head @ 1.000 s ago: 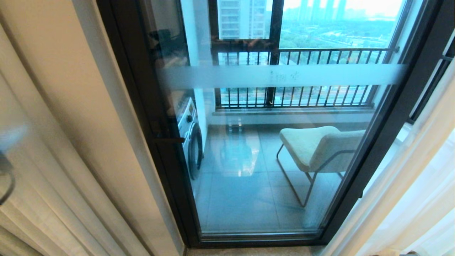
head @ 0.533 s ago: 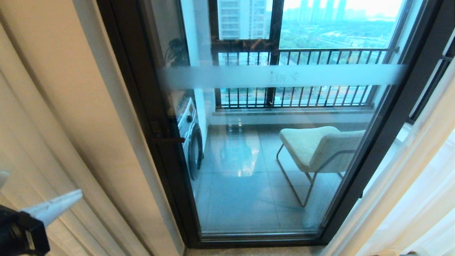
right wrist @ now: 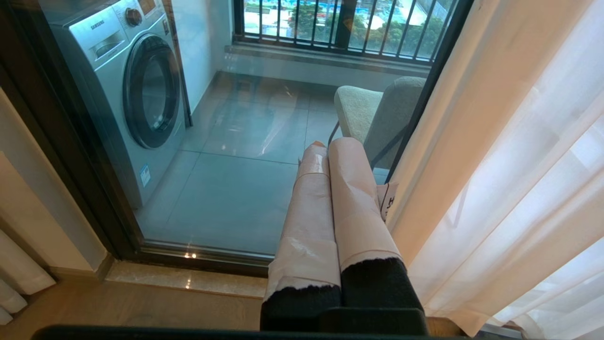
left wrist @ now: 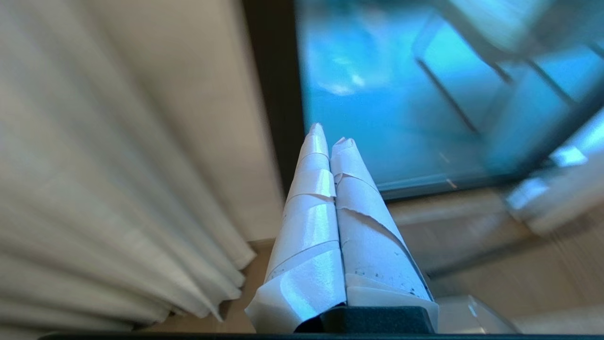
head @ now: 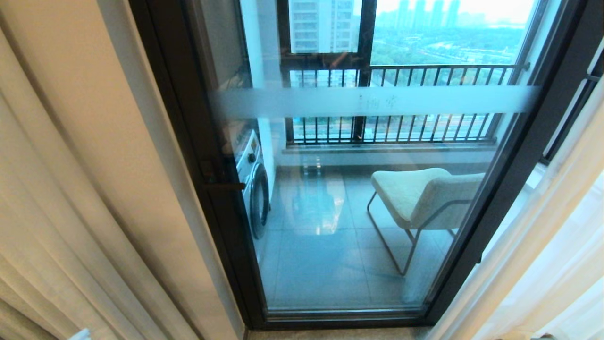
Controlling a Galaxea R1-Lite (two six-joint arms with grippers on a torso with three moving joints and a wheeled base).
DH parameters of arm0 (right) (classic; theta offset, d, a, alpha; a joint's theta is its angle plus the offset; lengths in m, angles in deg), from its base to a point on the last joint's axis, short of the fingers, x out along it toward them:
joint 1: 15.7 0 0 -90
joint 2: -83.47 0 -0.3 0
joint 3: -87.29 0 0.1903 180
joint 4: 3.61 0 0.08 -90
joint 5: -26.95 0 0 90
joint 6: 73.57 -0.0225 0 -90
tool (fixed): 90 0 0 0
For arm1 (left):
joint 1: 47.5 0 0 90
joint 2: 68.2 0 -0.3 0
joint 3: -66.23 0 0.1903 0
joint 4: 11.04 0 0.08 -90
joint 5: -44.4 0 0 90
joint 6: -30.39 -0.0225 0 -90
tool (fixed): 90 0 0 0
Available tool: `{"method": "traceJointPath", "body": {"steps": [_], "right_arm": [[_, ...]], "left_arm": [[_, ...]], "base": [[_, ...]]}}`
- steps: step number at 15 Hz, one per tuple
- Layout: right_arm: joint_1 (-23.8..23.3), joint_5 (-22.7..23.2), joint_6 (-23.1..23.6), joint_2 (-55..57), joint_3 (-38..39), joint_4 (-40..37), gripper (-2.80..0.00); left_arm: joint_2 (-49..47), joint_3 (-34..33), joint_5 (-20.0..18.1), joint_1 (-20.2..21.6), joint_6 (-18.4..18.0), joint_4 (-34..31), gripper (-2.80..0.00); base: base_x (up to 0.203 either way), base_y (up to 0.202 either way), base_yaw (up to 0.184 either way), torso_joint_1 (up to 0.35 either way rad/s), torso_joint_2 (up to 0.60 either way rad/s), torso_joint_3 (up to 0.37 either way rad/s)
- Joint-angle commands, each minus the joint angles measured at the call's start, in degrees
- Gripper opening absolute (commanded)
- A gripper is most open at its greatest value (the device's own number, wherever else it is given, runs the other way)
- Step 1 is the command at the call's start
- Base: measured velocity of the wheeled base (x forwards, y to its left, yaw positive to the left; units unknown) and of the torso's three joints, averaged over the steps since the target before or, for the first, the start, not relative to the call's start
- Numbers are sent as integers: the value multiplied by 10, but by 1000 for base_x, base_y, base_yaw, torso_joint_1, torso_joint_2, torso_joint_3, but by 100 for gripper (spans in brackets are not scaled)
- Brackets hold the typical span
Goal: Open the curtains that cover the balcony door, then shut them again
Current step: Pull the inner curtains open on both sides
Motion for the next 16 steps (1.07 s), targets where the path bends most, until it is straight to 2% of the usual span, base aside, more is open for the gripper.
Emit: {"method": "traceJointPath", "body": {"steps": [1, 3, 6, 16], "right_arm": [[1, 0, 1, 1, 0, 0, -280], [1, 0, 1, 2, 0, 0, -280], [0, 1, 1, 1, 0, 0, -280], [0, 1, 1, 1, 0, 0, -280]], "left_arm": [[121, -6, 38, -5, 15, -41, -280], [171, -9, 63, -6, 34, -61, -280], [227, -10, 69, -8, 39, -65, -280], [227, -11, 68, -8, 39, -65, -280]], "base": [[0, 0, 0, 0, 0, 0], [0, 0, 0, 0, 0, 0], [0, 0, 0, 0, 0, 0], [0, 0, 0, 0, 0, 0]]}}
